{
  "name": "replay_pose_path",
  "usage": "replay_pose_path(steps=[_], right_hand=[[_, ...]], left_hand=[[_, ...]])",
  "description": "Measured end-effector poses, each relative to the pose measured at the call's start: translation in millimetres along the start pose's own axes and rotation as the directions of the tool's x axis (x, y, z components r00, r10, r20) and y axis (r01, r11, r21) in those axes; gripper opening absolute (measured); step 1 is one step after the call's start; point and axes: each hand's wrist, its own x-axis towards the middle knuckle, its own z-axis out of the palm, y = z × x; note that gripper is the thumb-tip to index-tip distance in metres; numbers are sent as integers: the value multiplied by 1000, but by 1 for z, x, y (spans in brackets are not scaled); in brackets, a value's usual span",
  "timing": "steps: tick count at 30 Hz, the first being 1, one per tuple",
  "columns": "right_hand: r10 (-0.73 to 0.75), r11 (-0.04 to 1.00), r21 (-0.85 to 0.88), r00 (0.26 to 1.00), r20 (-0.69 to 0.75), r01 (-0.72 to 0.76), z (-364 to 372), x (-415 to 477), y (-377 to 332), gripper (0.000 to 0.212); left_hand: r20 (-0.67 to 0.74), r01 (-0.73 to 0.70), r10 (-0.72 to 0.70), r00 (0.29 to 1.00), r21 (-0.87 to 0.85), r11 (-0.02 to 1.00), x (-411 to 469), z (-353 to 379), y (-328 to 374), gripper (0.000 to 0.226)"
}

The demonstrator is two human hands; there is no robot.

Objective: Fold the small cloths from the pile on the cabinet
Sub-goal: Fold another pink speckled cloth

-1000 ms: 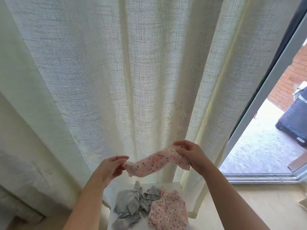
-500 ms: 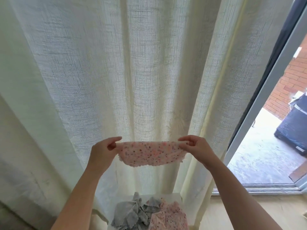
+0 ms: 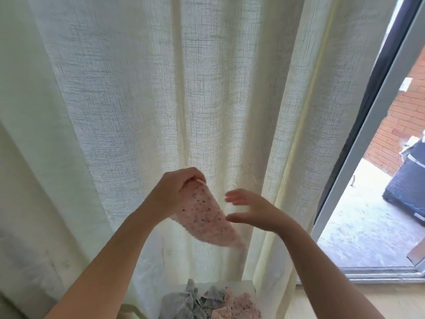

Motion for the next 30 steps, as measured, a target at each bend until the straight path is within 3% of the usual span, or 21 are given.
replay_pose_path(steps=[2,4,7,10,15,23,26,30], right_hand=[[-31,994,108,999,43,27,16,6,-17,41],[-64,981,181,998,-8,65,28,9,-26,26],[-61,949,303,993,-98,88,33,7,-31,24],[-22,912,402,989,-146,80,29,2,-30,25],[38,887,456,975,-220,68,24,-2,-21,22],[115,869,488,926,-358,80,22,3,-19,22],[125,866,491,909,-398,96,21,3,-19,23],[142,900,432,902,-409,54,15,0,-10,31]], left_hand=[[39,-82,80,996,43,996,10,5,10,29],[46,-79,76,996,67,995,15,8,13,24],[64,37,-37,997,1,999,11,4,11,16],[208,200,-173,963,-116,973,-1,0,1,25],[407,284,-224,886,-93,954,-22,7,-14,9],[314,304,-252,915,-129,944,-31,45,-5,21],[294,285,-250,923,-84,955,-31,55,-2,12],[123,278,-259,958,-179,944,-26,50,-2,15]])
